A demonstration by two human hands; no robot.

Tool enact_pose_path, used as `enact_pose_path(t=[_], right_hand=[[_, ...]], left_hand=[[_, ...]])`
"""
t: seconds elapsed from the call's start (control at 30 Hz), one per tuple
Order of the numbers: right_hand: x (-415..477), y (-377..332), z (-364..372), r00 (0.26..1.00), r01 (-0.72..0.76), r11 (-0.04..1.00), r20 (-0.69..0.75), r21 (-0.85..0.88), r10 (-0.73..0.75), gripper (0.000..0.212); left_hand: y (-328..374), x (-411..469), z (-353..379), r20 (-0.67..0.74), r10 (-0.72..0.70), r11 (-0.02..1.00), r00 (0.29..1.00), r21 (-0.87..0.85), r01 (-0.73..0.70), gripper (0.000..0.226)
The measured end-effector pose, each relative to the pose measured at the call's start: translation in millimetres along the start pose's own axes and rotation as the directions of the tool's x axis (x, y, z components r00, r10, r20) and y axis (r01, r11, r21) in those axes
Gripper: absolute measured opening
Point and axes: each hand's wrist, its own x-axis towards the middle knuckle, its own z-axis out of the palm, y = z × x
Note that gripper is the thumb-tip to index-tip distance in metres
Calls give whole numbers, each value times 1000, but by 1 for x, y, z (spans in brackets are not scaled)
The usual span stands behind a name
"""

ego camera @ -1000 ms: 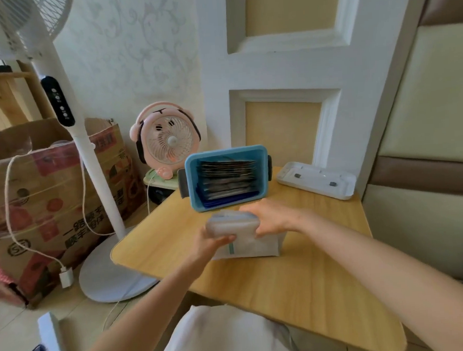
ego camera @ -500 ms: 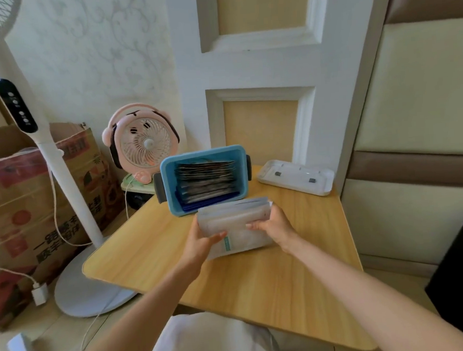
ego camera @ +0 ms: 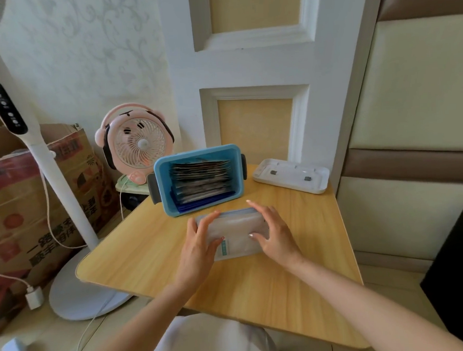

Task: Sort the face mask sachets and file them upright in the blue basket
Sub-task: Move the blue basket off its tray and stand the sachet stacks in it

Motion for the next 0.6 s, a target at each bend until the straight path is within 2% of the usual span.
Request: enact_pose_path(t=[0.07, 0.1, 0.13, 0.2, 0.23, 0.27, 0.3, 0.37, 0.43, 0.53, 0.6], right_hand=[[-1, -1, -3, 999, -16, 1000, 32, 9, 16, 79], [-1, -1, -3, 998, -51, 997, 34, 54, 49, 82], [0, -1, -4, 991, -134, 980, 43, 147, 129, 83], [2, -3, -8, 930, -366, 857, 118, 363, 347, 74], [5, -3, -9, 895, -445, 802, 173, 399, 411, 63], [8, 0, -9, 873, -487, 801, 210, 348, 440, 53], [11, 2, -10, 859, -508, 816, 232, 277, 456, 47], [17, 2, -12, 850, -505, 856, 237, 111, 471, 48], [25, -2, -13, 832, -534, 842, 226, 75, 507, 53], [37, -9, -16, 860, -506, 858, 126, 85, 494, 52], [36, -9, -16, 870, -486, 874, 101, 3, 483, 48]], left_hand=[[1, 1, 0, -12, -29, 997, 1000, -67, 28, 67], [1, 2, -1, -8, -98, 980, 995, -177, 95, 69], [2, 3, -4, 25, -216, 919, 976, -331, 212, 72], [4, 8, -10, 200, -421, 690, 885, -563, 455, 69], [1, 11, -12, 290, -461, 616, 838, -575, 538, 63], [-1, 12, -12, 372, -472, 585, 799, -546, 600, 57], [-4, 12, -13, 437, -466, 577, 769, -509, 639, 55], [-3, 12, -13, 486, -453, 576, 748, -480, 661, 56], [1, 18, -13, 464, -462, 580, 756, -486, 654, 54], [3, 36, -13, 365, -473, 614, 802, -516, 597, 50], [3, 35, -14, 354, -470, 648, 809, -484, 588, 50]])
